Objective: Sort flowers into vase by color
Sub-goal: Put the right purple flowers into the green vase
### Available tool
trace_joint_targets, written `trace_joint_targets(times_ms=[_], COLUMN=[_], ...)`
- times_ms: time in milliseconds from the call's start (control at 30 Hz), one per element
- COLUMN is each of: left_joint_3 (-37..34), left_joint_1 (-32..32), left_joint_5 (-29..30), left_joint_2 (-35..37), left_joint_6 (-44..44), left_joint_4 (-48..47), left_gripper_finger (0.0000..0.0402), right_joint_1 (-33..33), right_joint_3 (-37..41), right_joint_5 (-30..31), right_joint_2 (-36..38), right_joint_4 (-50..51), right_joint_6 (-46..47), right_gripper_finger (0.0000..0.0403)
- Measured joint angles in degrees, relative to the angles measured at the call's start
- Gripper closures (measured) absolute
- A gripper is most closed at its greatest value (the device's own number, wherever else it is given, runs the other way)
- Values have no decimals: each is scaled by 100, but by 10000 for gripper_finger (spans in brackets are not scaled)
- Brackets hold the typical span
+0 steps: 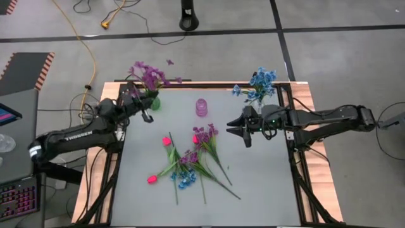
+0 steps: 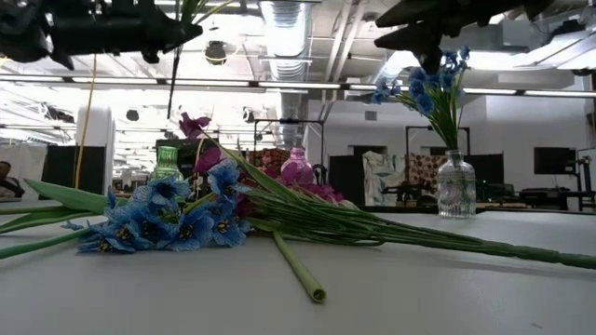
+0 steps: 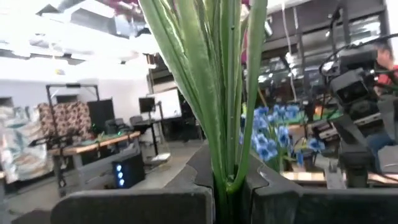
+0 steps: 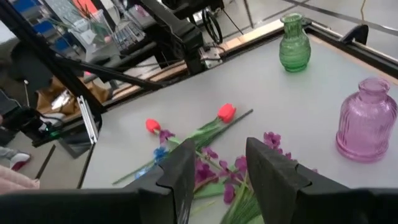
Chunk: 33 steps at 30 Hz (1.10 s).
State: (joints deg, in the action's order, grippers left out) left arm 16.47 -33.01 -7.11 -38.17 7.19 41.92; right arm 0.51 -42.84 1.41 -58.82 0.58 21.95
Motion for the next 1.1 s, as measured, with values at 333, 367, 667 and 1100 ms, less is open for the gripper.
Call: trace_joint_targets(times_ms=[333,367,667,1100], left_joint_3=[0,0,0,0], left_joint_1=[-1772,-1904,-2506,-2518], left_joint_5=[-376,-462,-1094,-882], left_joint_2=[-1255,-1423,-2822,-2489], left_joint_6=[-245,-281,-705,-715], left_joint_4=[1279,1498,2968,2636], left_gripper_finger=[401,401,401,385], right_joint_1=[-28,-28,-55,-94], right_joint_3=[-1,-1,0,-3], right_joint_5=[-2,-4,-9,-17], right_joint_2=[-367,-418,-664,-691], right_joint_4=[-85,-80,-124,-103], right_joint_6=[3,3,7,10], right_gripper_finger=[234,234,234,234])
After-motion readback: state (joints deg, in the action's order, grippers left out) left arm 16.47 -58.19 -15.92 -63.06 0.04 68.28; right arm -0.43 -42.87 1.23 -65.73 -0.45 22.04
